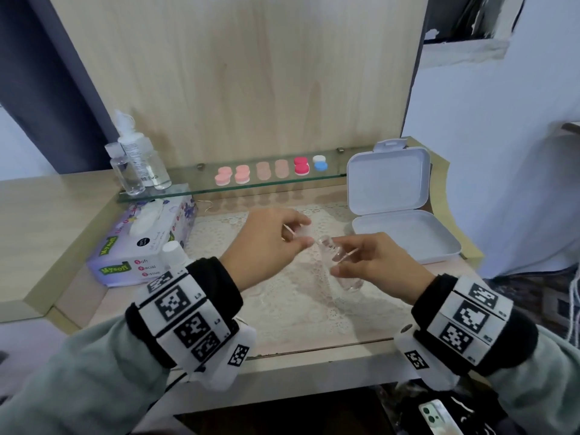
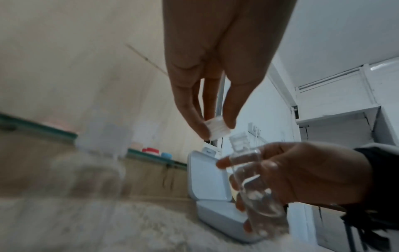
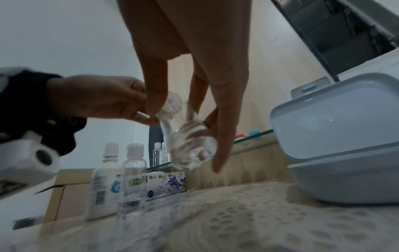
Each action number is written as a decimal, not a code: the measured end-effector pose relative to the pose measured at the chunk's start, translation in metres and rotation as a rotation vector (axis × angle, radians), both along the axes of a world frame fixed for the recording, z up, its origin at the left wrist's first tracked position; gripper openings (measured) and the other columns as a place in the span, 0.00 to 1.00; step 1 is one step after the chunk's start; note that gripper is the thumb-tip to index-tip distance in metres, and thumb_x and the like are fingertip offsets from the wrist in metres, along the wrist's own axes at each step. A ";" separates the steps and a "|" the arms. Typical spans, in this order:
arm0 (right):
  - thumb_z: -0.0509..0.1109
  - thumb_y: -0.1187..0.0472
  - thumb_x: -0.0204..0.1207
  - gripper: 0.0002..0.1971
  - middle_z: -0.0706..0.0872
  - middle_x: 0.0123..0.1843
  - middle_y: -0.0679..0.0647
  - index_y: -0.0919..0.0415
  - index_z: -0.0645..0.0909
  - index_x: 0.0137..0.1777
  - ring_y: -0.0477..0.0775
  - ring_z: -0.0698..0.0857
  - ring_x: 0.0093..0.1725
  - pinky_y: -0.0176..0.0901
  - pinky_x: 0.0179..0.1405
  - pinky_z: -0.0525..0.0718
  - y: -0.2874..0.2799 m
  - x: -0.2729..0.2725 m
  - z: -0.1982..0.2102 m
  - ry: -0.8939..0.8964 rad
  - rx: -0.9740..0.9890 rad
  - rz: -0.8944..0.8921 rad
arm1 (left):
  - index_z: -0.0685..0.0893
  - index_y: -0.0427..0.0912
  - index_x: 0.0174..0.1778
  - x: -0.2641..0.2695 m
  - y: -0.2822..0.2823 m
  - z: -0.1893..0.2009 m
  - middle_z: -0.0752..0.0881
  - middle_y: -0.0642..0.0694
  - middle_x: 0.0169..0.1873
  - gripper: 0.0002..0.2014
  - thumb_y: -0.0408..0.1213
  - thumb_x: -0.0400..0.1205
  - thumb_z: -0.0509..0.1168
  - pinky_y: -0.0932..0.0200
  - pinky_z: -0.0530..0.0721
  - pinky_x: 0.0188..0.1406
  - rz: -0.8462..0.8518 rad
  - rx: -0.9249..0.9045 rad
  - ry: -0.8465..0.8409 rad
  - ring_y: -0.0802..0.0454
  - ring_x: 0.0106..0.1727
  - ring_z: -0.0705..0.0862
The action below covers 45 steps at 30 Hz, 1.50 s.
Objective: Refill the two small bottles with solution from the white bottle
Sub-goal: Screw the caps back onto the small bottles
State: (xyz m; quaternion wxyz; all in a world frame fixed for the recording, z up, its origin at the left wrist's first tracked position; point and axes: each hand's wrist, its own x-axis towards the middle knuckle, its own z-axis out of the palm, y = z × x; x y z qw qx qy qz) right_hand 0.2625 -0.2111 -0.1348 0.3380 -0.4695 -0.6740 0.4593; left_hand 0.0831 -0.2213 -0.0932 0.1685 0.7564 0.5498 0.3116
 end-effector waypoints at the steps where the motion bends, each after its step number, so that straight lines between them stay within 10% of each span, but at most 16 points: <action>1: 0.78 0.68 0.63 0.19 0.84 0.38 0.48 0.59 0.84 0.55 0.50 0.85 0.38 0.40 0.44 0.84 0.001 -0.002 0.001 0.002 0.007 -0.004 | 0.84 0.45 0.54 0.000 0.000 0.003 0.82 0.58 0.38 0.13 0.39 0.73 0.71 0.73 0.80 0.37 0.012 -0.004 -0.033 0.64 0.36 0.82; 16: 0.81 0.68 0.58 0.14 0.86 0.37 0.49 0.53 0.80 0.35 0.50 0.87 0.38 0.28 0.30 0.81 -0.002 -0.026 0.003 0.015 0.125 -0.008 | 0.85 0.41 0.33 -0.017 -0.005 0.001 0.87 0.50 0.26 0.13 0.47 0.66 0.75 0.72 0.81 0.26 0.023 -0.096 -0.180 0.62 0.24 0.83; 22: 0.81 0.69 0.59 0.13 0.87 0.39 0.53 0.54 0.81 0.36 0.53 0.86 0.37 0.37 0.35 0.86 -0.001 -0.028 0.004 0.076 0.084 -0.016 | 0.82 0.54 0.60 -0.025 -0.007 0.010 0.78 0.56 0.66 0.24 0.33 0.68 0.75 0.68 0.78 0.61 -0.151 -0.127 -0.058 0.63 0.66 0.76; 27: 0.81 0.69 0.59 0.13 0.87 0.38 0.52 0.55 0.80 0.36 0.53 0.86 0.37 0.28 0.29 0.81 -0.002 -0.029 0.003 0.074 0.078 -0.012 | 0.86 0.44 0.48 -0.018 -0.008 0.013 0.84 0.55 0.35 0.15 0.50 0.72 0.70 0.65 0.81 0.39 0.071 -0.036 0.040 0.62 0.35 0.80; 32: 0.81 0.67 0.60 0.13 0.88 0.41 0.55 0.56 0.80 0.38 0.55 0.87 0.39 0.29 0.29 0.80 -0.003 -0.027 0.001 0.060 0.039 -0.024 | 0.82 0.52 0.61 -0.021 -0.007 0.015 0.83 0.54 0.64 0.20 0.32 0.75 0.69 0.66 0.78 0.62 -0.136 -0.130 0.087 0.63 0.61 0.79; 36: 0.81 0.67 0.60 0.13 0.89 0.44 0.58 0.55 0.80 0.38 0.56 0.88 0.41 0.26 0.28 0.79 -0.004 -0.026 0.002 0.050 0.044 -0.019 | 0.86 0.45 0.53 -0.018 -0.004 0.012 0.87 0.54 0.39 0.15 0.47 0.73 0.70 0.75 0.77 0.38 0.033 -0.059 0.137 0.65 0.36 0.80; 41: 0.81 0.66 0.61 0.12 0.90 0.44 0.58 0.56 0.81 0.39 0.59 0.88 0.42 0.35 0.33 0.81 -0.004 -0.024 0.001 0.038 0.033 -0.022 | 0.80 0.54 0.63 -0.020 -0.005 0.014 0.81 0.56 0.65 0.21 0.32 0.75 0.68 0.68 0.78 0.60 -0.158 -0.149 0.126 0.63 0.62 0.79; 45: 0.81 0.65 0.61 0.12 0.89 0.43 0.58 0.55 0.80 0.39 0.57 0.88 0.40 0.29 0.28 0.78 -0.006 -0.025 0.001 0.022 0.039 -0.010 | 0.86 0.45 0.54 -0.016 -0.005 0.010 0.88 0.53 0.43 0.15 0.44 0.73 0.70 0.74 0.78 0.40 -0.028 -0.097 0.132 0.66 0.36 0.81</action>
